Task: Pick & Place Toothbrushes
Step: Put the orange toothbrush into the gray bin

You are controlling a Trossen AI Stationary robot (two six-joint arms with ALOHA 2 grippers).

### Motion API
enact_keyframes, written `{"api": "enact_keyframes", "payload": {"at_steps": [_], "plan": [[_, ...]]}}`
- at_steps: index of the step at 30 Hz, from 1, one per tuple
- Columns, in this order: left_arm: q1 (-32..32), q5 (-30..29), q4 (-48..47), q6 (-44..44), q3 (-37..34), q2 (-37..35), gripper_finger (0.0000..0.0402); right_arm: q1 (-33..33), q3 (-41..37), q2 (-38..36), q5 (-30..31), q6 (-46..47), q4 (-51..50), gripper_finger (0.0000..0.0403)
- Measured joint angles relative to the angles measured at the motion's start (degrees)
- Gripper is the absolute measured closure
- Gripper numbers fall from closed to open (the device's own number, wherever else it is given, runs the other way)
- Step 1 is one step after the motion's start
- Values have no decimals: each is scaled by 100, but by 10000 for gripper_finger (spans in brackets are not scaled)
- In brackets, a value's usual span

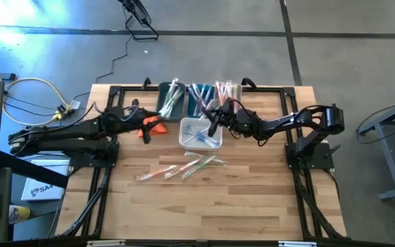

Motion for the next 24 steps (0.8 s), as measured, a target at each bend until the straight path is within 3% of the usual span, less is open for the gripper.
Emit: {"api": "enact_keyframes", "payload": {"at_steps": [9, 18, 24], "plan": [[-1, -15, -498, 111, -18, -971, 272, -267, 0, -561, 1659, 163, -1297, 393], [-1, -12, -642, 106, -18, -1085, 272, -881, 0, -557, 1557, 1144, -2359, 392], [-1, -12, -635, 114, -18, -1076, 272, -1152, 0, -501, 986, 1338, -2345, 392]]}}
